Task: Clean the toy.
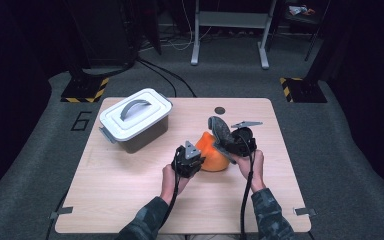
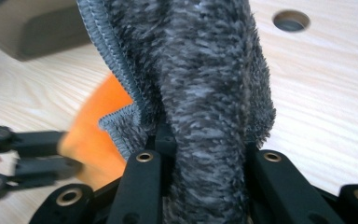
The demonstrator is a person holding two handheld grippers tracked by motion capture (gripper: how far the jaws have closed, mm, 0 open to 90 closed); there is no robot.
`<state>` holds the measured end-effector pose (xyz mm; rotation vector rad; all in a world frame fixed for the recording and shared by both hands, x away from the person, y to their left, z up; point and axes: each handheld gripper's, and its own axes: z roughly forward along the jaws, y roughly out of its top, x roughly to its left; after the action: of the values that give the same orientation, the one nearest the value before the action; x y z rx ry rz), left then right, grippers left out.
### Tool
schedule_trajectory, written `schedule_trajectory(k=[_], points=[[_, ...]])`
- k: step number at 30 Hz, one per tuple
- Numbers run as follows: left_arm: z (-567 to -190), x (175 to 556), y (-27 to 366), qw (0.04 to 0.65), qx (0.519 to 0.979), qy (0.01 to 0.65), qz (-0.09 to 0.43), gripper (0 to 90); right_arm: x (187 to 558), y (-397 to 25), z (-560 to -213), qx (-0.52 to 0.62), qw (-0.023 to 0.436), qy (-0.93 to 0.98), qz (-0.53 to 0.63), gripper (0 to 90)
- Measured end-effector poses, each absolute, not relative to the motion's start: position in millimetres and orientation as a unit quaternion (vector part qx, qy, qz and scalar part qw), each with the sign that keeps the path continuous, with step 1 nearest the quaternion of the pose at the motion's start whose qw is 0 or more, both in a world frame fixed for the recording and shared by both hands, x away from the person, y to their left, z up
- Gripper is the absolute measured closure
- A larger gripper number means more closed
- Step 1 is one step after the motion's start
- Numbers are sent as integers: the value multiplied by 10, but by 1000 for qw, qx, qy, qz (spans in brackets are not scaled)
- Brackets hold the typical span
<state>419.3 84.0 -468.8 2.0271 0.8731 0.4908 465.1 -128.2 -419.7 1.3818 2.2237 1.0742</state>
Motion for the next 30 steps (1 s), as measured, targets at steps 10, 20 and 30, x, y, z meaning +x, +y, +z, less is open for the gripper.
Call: schedule_trajectory(k=[10,20,30], points=[[-4717,4195,849,429,808,354,194,800,4678,-1530,-4540,529,152,767,331,719],[-4716,4193,846,429,808,353,198,799,4717,-1634,-4789,552,122,768,302,717],[-4709,4181,831,430,806,352,203,796,4604,-1504,-4164,497,165,769,367,718]])
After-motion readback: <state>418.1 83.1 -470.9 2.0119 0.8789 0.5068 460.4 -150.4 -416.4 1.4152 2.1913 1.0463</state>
